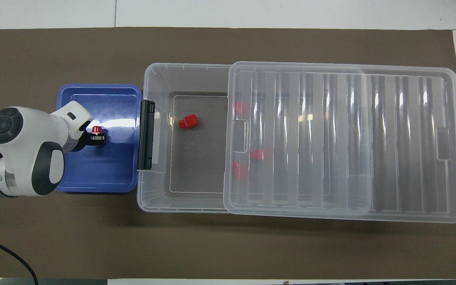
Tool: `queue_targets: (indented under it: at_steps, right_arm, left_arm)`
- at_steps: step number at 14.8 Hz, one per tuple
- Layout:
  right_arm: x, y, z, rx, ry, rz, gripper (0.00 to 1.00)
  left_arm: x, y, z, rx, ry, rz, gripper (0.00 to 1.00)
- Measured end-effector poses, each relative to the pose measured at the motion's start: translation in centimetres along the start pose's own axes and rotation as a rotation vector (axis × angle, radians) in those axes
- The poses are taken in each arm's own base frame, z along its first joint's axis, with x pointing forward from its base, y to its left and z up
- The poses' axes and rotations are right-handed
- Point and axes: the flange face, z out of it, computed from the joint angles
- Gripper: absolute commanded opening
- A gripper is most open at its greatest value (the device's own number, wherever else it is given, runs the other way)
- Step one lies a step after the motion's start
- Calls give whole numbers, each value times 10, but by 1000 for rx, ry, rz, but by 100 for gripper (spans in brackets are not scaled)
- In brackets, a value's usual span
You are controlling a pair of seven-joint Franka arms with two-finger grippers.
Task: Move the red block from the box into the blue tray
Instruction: 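Release the red block into the blue tray and lift the left gripper, then slide the lid back with the right gripper while the left gripper retracts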
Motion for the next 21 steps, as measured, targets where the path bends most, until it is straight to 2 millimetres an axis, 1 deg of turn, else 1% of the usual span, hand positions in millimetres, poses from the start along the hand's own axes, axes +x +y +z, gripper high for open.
queue_targets:
  at_steps: [1,5,7,8,9,11,16,18,20,21]
  right_arm:
    - [0,-3,6,5,-10,-5,0]
    - [1,-15,15,13,-29,-25,0]
    - [4,-24,16,14,-30,-42,0]
    - [5,-28,16,14,-30,-48,0]
    - [6,-31,16,14,-31,-54,0]
    - [9,-41,17,14,-33,-63,0]
    - [22,-87,16,11,-33,-49,0]
    - [26,-103,16,10,-33,-42,0]
    - [29,-117,15,10,-33,-31,0]
    - [31,-124,15,10,-33,-24,0]
  left_arm:
    - [0,0,0,0,0,0,100]
    - [1,1,-2,0,0,1,100]
    - [5,1,-12,0,2,1,100]
    - [8,2,-23,0,-3,2,100]
    - [10,2,-37,1,-11,3,100]
    - [15,4,-73,2,-27,5,100]
    - [24,9,-188,3,-41,13,100]
    - [27,10,-230,2,-36,14,100]
    - [27,10,-266,2,-32,13,100]
    - [26,7,-280,2,-31,9,100]
